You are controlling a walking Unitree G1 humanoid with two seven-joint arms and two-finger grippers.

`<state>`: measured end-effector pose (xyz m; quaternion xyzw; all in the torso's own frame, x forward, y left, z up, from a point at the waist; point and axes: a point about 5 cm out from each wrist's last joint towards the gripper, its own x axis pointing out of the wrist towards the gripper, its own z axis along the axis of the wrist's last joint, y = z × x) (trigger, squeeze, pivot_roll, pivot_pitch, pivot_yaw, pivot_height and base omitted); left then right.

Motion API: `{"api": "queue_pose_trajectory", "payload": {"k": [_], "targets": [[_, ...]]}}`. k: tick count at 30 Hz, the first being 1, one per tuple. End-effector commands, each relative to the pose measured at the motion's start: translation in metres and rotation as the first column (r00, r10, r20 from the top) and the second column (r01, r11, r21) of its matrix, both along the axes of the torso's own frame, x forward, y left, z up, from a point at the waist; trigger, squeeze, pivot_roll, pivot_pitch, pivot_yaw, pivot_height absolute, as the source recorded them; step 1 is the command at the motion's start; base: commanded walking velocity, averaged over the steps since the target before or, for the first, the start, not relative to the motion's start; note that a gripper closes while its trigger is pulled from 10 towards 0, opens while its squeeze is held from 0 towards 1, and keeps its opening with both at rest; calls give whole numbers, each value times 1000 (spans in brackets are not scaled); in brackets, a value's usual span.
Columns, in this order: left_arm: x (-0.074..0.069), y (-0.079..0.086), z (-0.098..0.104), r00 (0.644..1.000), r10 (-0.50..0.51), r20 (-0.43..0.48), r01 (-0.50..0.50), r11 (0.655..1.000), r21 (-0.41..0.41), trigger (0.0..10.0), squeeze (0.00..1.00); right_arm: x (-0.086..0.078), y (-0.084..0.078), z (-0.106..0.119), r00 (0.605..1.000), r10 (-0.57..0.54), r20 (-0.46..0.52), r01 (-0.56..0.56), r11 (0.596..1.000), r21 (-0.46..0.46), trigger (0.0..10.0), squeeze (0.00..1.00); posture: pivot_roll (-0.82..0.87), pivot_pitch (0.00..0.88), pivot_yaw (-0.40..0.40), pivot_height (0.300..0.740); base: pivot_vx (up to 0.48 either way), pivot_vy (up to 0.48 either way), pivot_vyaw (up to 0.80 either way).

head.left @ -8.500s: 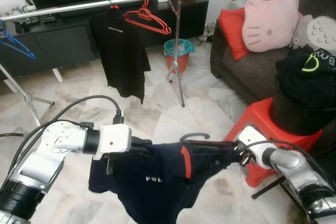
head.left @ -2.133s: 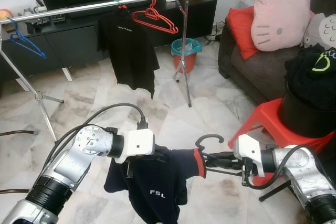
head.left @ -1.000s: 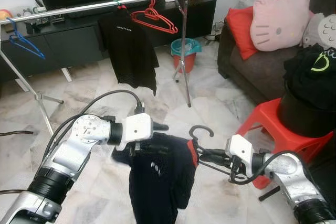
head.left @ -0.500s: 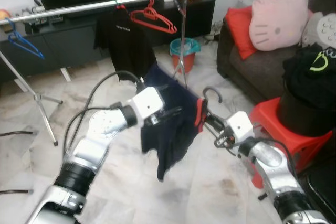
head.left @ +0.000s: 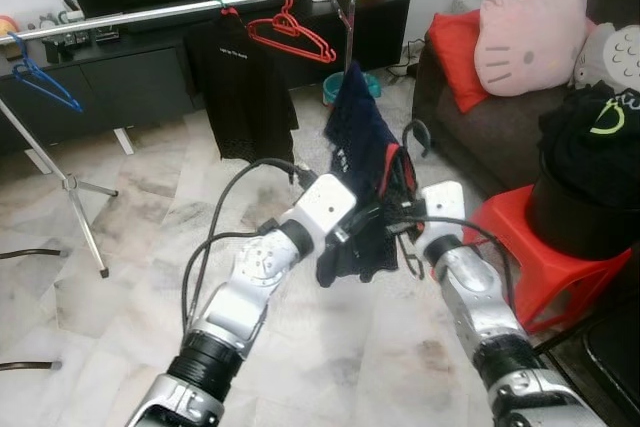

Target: Hang hanger

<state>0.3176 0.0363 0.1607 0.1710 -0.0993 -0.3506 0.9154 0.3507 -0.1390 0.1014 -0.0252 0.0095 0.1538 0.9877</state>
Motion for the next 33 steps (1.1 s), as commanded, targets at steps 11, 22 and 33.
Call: {"api": "queue_pose_trajectory", "payload": {"k": [11,22,33], "targets": [[11,10,1,986,167,19,-167,986,-20,10000,0,2,19,6,997,75,25,-76,997,28,0,0,13,0,-9,740,0,0,0],[12,6,-3,989,146,2,-146,989,-14,10000,0,-10,39,0,974,227,12,-227,973,38,0,0,-12,0,-9,740,0,0,0],[13,6,-9,987,160,9,-160,986,37,10000,0,-17,49,-3,948,318,10,-318,947,31,0,0,-15,0,-12,740,0,0,0]]}}
